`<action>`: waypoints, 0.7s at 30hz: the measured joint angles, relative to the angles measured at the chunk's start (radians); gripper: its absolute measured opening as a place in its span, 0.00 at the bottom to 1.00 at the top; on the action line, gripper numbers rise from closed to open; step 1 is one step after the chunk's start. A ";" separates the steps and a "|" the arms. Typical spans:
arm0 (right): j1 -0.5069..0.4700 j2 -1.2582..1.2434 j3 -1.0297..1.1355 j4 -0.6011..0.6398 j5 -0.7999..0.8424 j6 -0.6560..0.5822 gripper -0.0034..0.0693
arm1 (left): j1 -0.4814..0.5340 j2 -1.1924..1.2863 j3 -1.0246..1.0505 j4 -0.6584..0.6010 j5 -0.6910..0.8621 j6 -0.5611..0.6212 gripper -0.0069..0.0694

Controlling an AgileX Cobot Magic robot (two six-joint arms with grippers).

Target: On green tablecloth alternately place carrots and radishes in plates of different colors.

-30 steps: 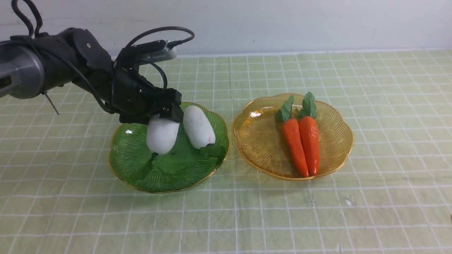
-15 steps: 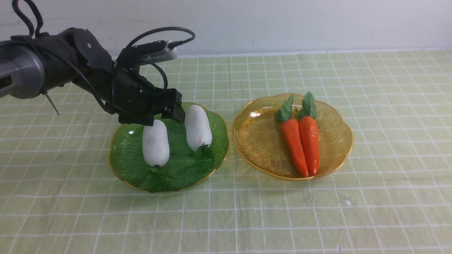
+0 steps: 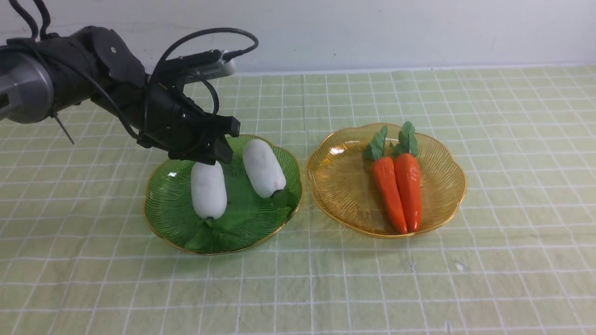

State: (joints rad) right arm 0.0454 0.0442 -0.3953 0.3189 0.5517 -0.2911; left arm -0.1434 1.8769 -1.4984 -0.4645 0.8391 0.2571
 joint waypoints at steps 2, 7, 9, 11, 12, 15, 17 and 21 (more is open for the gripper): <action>0.000 0.000 0.015 0.000 -0.053 0.000 0.06 | 0.000 -0.022 0.000 0.000 0.014 0.009 0.14; 0.000 0.000 0.028 0.002 -0.118 0.000 0.03 | 0.000 -0.061 -0.003 0.000 0.059 0.029 0.08; 0.000 0.000 0.028 0.002 -0.121 0.000 0.03 | 0.000 -0.062 -0.003 0.000 0.080 0.035 0.08; 0.000 0.000 0.028 0.002 -0.121 0.000 0.03 | 0.000 -0.062 -0.003 0.002 0.095 0.035 0.08; 0.000 0.000 0.028 0.002 -0.121 0.000 0.03 | 0.000 -0.062 -0.003 0.002 0.104 0.036 0.08; 0.000 0.000 0.030 0.002 -0.122 0.000 0.03 | 0.000 -0.069 -0.012 0.000 0.171 0.037 0.08; 0.000 0.000 0.032 0.002 -0.123 0.000 0.03 | 0.000 -0.079 -0.028 0.000 0.212 0.041 0.08; 0.000 0.000 0.036 0.004 -0.123 0.000 0.03 | 0.000 -0.146 -0.129 0.000 0.322 0.050 0.08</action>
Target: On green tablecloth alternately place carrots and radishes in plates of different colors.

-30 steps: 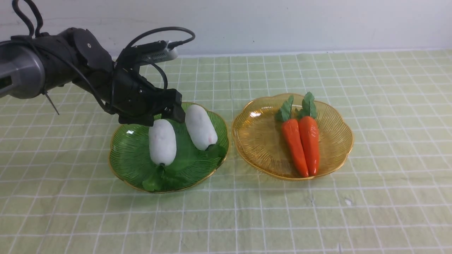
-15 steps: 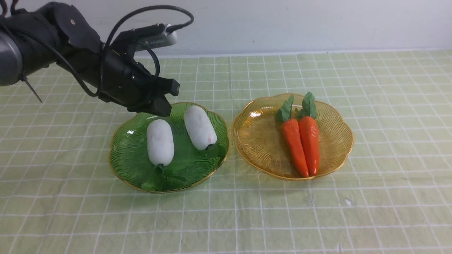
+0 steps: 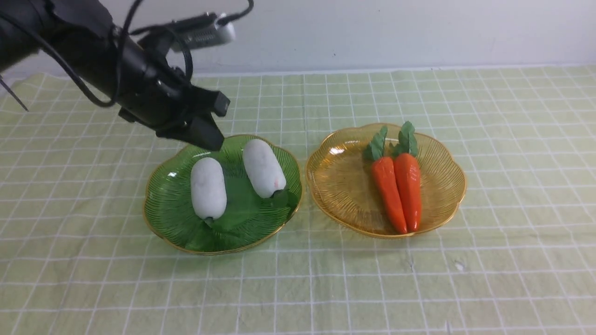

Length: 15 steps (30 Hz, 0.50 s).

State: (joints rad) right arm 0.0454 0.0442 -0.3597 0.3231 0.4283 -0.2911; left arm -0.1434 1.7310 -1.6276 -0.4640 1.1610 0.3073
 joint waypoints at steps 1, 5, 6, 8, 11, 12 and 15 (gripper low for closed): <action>0.000 0.000 0.000 0.000 0.000 0.000 0.03 | 0.000 -0.016 -0.030 0.000 0.014 0.002 0.08; 0.000 0.000 0.000 0.000 0.000 0.000 0.03 | 0.000 -0.064 -0.113 0.003 0.053 0.021 0.08; 0.000 0.000 0.000 0.000 0.000 0.000 0.03 | 0.000 -0.075 -0.129 0.003 0.063 0.026 0.08; 0.000 0.000 0.000 0.000 0.000 0.000 0.03 | 0.000 -0.089 -0.141 0.003 0.075 0.035 0.08; 0.000 0.000 0.004 0.000 -0.001 0.000 0.03 | 0.000 -0.095 -0.144 0.010 0.075 0.044 0.08; 0.000 0.000 0.011 0.000 -0.002 0.000 0.03 | 0.000 -0.095 -0.144 0.016 0.076 0.045 0.08; 0.000 -0.022 0.049 0.000 -0.007 0.000 0.03 | 0.000 -0.094 -0.144 0.038 0.081 0.045 0.08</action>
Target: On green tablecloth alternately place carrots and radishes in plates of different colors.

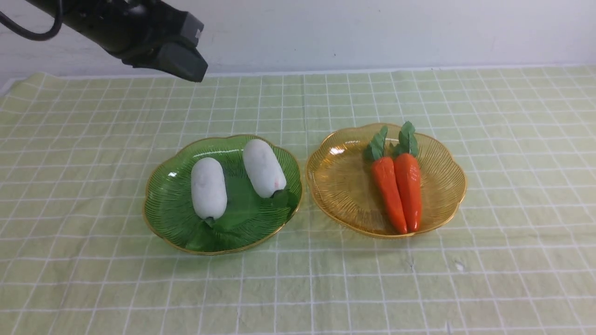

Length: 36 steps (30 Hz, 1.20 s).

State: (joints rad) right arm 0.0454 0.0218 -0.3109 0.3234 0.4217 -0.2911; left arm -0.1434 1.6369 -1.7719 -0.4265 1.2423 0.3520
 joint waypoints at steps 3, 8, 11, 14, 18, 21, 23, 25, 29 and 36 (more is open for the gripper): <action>0.000 -0.033 0.088 0.000 -0.008 0.000 0.03 | 0.000 0.000 0.000 0.018 0.008 0.000 0.08; 0.000 -0.034 0.202 -0.001 0.002 0.000 0.03 | 0.000 0.001 -0.017 0.020 0.011 0.000 0.08; 0.000 -0.034 0.271 -0.038 0.011 0.000 0.03 | 0.000 0.001 -0.060 0.023 0.011 -0.001 0.08; 0.000 -0.034 0.309 -0.092 0.011 0.000 0.03 | 0.000 -0.002 -0.102 0.022 0.011 -0.005 0.08; 0.000 -0.034 0.327 -0.172 -0.003 0.000 0.03 | 0.000 -0.028 -0.107 0.022 0.012 -0.010 0.08; 0.000 -0.034 0.328 -0.186 -0.014 0.000 0.03 | 0.000 -0.053 -0.107 0.022 0.012 -0.018 0.08; 0.000 -0.034 0.329 -0.188 -0.018 0.000 0.03 | 0.000 -0.084 -0.104 0.022 0.013 -0.035 0.08; 0.000 -0.034 0.329 -0.188 -0.018 0.000 0.03 | 0.000 -0.122 -0.085 0.022 0.013 -0.052 0.08; 0.000 -0.034 0.329 -0.188 -0.018 0.000 0.03 | 0.000 -0.209 -0.015 0.022 0.014 -0.060 0.08; 0.000 -0.034 0.329 -0.189 -0.018 0.000 0.03 | 0.000 -0.494 0.261 0.059 0.016 -0.059 0.08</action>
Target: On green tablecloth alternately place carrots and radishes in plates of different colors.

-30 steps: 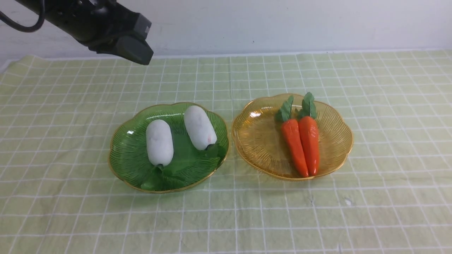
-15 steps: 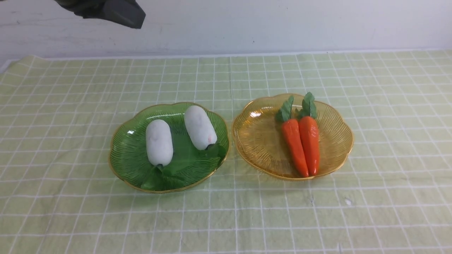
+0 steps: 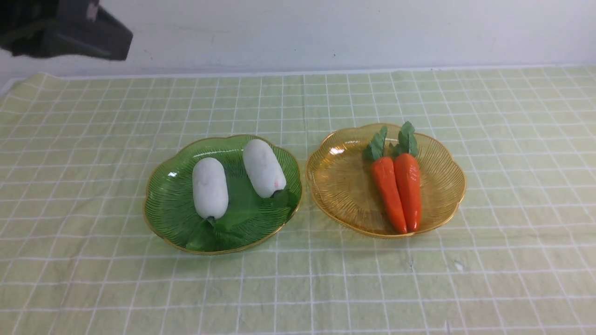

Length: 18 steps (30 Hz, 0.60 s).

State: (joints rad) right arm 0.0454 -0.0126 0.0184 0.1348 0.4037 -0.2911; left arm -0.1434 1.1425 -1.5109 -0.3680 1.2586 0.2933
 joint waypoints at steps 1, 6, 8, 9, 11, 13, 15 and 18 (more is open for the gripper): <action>0.000 0.000 0.000 0.000 0.000 0.000 0.03 | 0.000 -0.033 0.029 0.004 0.000 0.003 0.08; 0.000 0.000 0.000 0.000 0.000 0.000 0.03 | 0.000 -0.142 0.157 0.013 0.001 0.004 0.08; 0.000 0.000 0.000 0.000 0.000 0.016 0.03 | 0.000 -0.198 0.236 0.015 0.002 0.005 0.08; 0.000 0.000 0.000 0.000 0.000 0.033 0.03 | 0.000 -0.228 0.270 0.016 0.002 0.005 0.08; 0.000 0.000 0.000 0.000 0.000 0.093 0.03 | 0.000 -0.275 0.334 0.019 0.002 0.006 0.08; 0.000 0.000 0.000 0.000 0.000 0.126 0.03 | 0.000 -0.301 0.376 0.019 0.002 0.006 0.08; 0.000 0.000 0.000 0.000 0.000 0.146 0.03 | 0.000 -0.323 0.404 0.019 0.002 0.006 0.08; 0.000 0.000 0.000 0.000 0.000 0.155 0.03 | 0.000 -0.350 0.436 0.019 0.003 0.006 0.08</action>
State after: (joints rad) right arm 0.0454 -0.0126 0.0184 0.1348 0.4037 -0.1360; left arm -0.1434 0.7921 -1.0751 -0.3485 1.2618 0.2990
